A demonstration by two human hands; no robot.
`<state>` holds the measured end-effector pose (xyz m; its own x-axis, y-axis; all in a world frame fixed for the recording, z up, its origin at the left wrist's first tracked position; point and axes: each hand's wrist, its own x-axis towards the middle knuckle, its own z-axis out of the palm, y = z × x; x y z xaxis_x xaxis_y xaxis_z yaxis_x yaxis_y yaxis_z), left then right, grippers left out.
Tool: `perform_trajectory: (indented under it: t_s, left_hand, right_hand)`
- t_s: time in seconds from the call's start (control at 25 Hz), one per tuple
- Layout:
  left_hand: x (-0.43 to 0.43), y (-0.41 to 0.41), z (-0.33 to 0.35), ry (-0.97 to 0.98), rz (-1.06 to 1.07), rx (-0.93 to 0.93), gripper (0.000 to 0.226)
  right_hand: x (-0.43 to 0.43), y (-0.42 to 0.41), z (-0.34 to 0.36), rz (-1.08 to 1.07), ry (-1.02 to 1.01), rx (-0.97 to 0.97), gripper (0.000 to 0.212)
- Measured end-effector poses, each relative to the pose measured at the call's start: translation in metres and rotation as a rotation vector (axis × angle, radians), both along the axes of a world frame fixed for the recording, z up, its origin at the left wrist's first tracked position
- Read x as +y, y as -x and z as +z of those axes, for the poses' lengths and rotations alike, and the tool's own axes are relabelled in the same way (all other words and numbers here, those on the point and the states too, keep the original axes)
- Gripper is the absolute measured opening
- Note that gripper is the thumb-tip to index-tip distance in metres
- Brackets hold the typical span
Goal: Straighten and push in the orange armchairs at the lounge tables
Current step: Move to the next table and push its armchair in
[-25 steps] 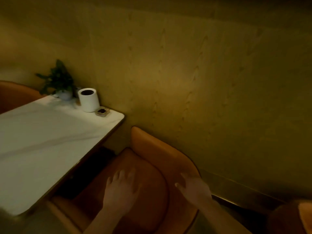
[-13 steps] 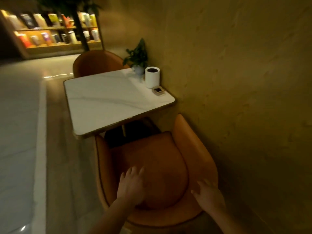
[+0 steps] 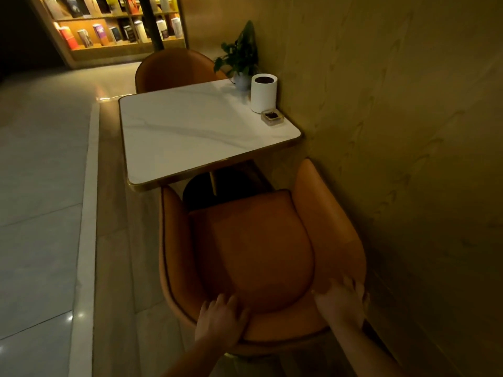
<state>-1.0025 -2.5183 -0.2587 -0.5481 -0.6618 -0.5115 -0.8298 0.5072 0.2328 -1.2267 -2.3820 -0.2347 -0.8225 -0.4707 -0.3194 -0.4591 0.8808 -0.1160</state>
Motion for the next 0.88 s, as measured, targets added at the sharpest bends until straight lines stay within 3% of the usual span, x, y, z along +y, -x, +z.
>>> perform_trajectory:
  t_s: [0.08, 0.28, 0.6, 0.68, 0.8, 0.88]
  left_hand:
    - [0.005, -0.003, -0.003, 0.044, -0.01, 0.014, 0.055]
    - [0.013, -0.002, -0.01, 0.168, -0.022, 0.051, 0.081]
    - [0.044, 0.014, -0.005, 0.163, 0.014, 0.025, 0.071]
    - [0.047, 0.015, -0.005, 0.165, 0.043, 0.036, 0.075]
    - [0.047, 0.014, -0.004, 0.16, 0.065, 0.05, 0.061]
    - [0.048, 0.015, -0.006, 0.148, 0.073, 0.034, 0.056]
  right_hand:
    - [0.002, 0.0, -0.004, 0.006, 0.047, 0.007, 0.042]
    - [0.005, 0.003, -0.015, 0.052, 0.114, 0.03, 0.031]
    - [0.021, 0.027, -0.017, 0.101, 0.206, 0.043, 0.035]
    - [0.024, 0.025, -0.015, 0.176, 0.161, 0.07, 0.051]
    - [0.028, 0.014, -0.013, 0.36, 0.207, 0.076, 0.106]
    - [0.025, 0.014, -0.013, 0.378, 0.254, 0.045, 0.113]
